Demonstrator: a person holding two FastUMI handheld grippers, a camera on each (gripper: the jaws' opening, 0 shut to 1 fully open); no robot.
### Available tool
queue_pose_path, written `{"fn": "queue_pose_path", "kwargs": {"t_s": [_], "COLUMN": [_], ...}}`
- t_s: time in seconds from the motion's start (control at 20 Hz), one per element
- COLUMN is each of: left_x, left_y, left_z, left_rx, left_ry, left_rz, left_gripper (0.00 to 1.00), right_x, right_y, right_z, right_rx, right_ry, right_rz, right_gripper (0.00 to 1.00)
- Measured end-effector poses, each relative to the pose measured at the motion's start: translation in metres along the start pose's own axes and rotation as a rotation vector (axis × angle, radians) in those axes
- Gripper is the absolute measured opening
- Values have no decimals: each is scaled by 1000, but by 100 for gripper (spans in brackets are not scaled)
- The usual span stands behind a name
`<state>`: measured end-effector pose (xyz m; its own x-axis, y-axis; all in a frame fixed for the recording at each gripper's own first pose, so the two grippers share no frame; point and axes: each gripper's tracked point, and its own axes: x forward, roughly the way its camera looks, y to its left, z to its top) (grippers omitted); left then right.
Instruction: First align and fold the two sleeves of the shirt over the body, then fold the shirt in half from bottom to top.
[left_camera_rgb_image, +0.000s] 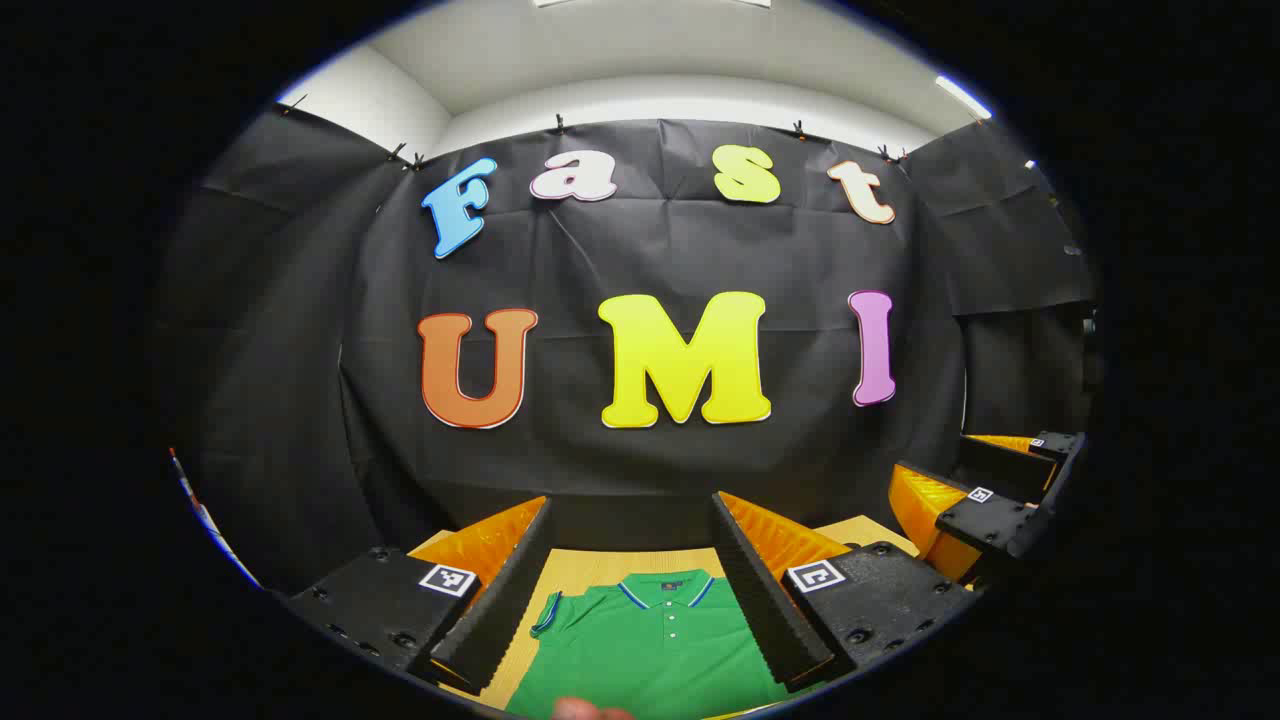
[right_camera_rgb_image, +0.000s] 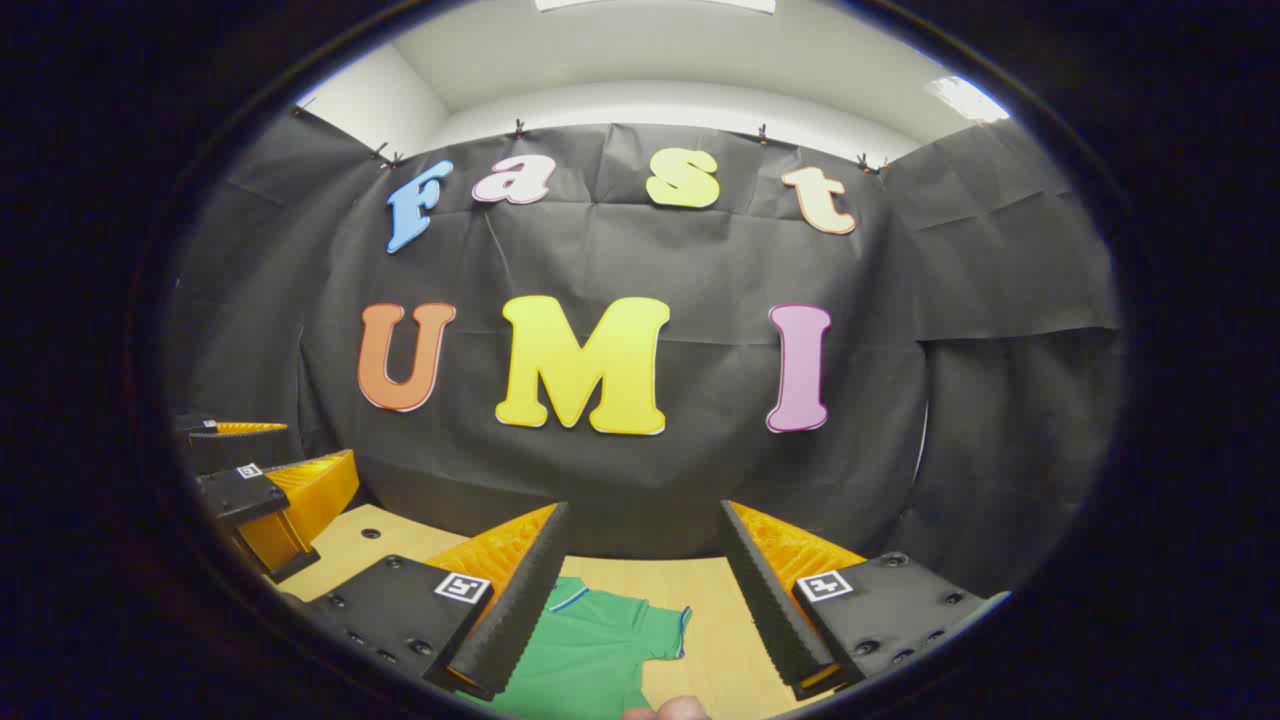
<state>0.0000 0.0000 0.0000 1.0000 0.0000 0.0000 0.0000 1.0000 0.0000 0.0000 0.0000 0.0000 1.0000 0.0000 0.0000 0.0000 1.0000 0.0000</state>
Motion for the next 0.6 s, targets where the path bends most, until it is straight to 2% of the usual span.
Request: {"fn": "queue_pose_path", "kwargs": {"t_s": [0.6], "left_x": [7], "left_y": [24], "left_z": [18], "left_rx": [-37], "left_ry": [7], "left_rz": [27], "left_gripper": [97], "right_x": [-2], "right_y": [6], "right_z": [12], "right_rx": [-2], "right_ry": [-2], "right_rz": [20], "right_gripper": [95]}}
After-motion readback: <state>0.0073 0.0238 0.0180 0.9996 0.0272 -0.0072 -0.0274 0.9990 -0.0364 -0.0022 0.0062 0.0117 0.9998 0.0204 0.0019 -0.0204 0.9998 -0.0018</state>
